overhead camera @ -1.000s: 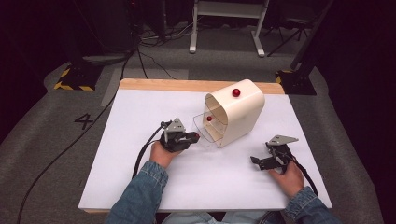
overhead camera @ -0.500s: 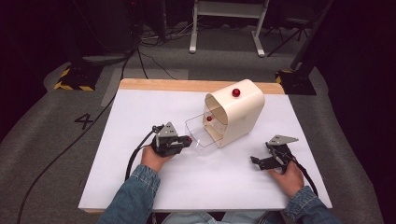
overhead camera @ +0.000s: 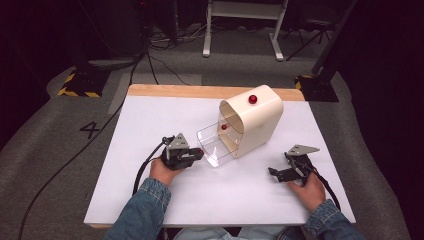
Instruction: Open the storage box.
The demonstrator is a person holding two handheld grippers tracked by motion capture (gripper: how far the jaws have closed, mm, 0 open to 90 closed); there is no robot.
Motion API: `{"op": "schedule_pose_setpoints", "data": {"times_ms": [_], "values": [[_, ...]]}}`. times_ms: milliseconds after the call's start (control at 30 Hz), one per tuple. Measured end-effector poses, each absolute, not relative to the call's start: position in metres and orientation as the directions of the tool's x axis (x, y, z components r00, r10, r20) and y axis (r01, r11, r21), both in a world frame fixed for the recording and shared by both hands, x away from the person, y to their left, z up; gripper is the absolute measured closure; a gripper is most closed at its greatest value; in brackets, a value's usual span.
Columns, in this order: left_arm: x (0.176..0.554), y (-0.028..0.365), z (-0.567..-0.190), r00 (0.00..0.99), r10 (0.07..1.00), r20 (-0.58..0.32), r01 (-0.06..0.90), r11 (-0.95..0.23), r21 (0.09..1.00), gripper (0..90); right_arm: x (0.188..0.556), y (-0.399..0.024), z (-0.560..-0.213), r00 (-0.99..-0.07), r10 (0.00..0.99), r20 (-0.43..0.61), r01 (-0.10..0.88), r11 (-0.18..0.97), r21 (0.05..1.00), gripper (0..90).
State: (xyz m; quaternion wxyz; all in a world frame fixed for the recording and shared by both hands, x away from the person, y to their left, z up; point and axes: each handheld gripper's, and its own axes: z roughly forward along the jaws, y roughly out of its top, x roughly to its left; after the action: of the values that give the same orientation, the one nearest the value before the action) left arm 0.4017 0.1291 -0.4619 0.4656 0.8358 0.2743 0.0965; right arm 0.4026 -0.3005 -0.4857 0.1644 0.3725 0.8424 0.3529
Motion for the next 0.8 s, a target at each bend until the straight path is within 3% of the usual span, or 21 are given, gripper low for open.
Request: {"op": "schedule_pose_setpoints", "data": {"times_ms": [200,333,500,800], "values": [[0.401,0.132,-0.464,0.83,0.548,-0.099,0.374,-0.417,0.828,71.7,0.403,-0.3,-0.486,-0.667,0.745,-0.013,0.513,0.472,0.717,3.2],[0.399,0.132,-0.465,0.828,0.55,-0.112,0.387,-0.415,0.823,59.5,0.403,-0.3,-0.486,-0.668,0.744,-0.013,0.512,0.473,0.717,3.2],[0.398,0.136,-0.463,0.82,0.558,-0.126,0.403,-0.408,0.819,52.4,0.403,-0.3,-0.486,-0.668,0.744,-0.013,0.512,0.473,0.717,3.2],[0.394,0.145,-0.443,0.809,0.575,-0.122,0.37,-0.336,0.866,50.1,0.403,-0.3,-0.486,-0.668,0.744,-0.014,0.512,0.473,0.717,3.2]]}}
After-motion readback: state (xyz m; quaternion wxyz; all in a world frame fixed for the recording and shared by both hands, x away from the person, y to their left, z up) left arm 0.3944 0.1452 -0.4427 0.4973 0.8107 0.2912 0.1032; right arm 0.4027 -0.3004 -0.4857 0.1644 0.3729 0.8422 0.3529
